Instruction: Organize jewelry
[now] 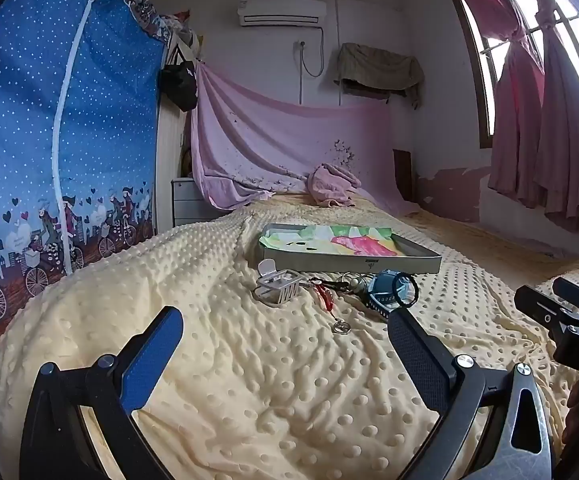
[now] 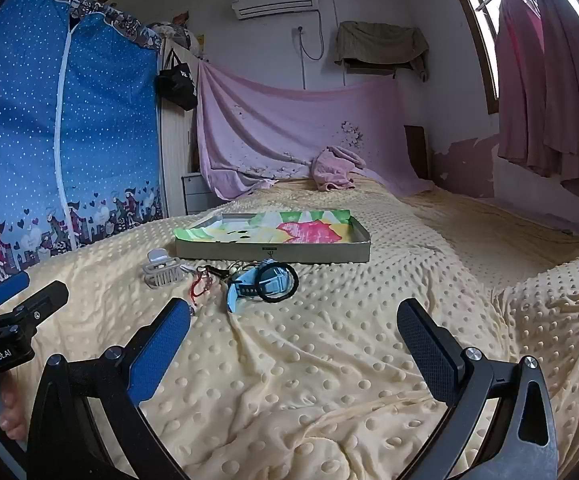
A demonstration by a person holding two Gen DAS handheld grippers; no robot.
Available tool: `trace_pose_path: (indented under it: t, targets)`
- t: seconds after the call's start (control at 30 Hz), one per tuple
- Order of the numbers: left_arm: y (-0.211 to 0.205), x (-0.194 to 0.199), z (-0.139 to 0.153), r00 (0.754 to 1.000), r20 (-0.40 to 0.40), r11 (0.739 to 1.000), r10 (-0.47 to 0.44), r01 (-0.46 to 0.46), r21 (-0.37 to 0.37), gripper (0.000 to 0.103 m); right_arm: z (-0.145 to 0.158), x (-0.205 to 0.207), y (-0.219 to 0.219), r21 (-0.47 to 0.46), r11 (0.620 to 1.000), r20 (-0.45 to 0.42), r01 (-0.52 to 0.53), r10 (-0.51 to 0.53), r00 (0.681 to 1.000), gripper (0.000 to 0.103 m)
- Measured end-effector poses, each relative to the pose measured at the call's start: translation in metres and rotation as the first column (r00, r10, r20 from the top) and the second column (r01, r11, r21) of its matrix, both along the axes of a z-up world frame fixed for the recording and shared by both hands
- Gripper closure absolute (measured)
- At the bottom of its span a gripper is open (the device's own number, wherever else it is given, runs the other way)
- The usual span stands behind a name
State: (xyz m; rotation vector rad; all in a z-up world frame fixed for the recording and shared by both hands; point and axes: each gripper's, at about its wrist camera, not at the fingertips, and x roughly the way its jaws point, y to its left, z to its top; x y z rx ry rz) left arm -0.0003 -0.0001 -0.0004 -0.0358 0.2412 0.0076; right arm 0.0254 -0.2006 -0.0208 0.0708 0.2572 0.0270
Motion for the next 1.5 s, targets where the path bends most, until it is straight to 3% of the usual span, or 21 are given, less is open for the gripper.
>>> trace_pose_path:
  t: [1.5]
  targets:
    - [-0.0012,-0.0007,0.0072,1.000,0.002,1.000,-0.001,0.001,0.003,0.000,0.0015,-0.0015,-0.0011,0.005,1.000,-0.001,0.002,-0.002,1.000,0.001]
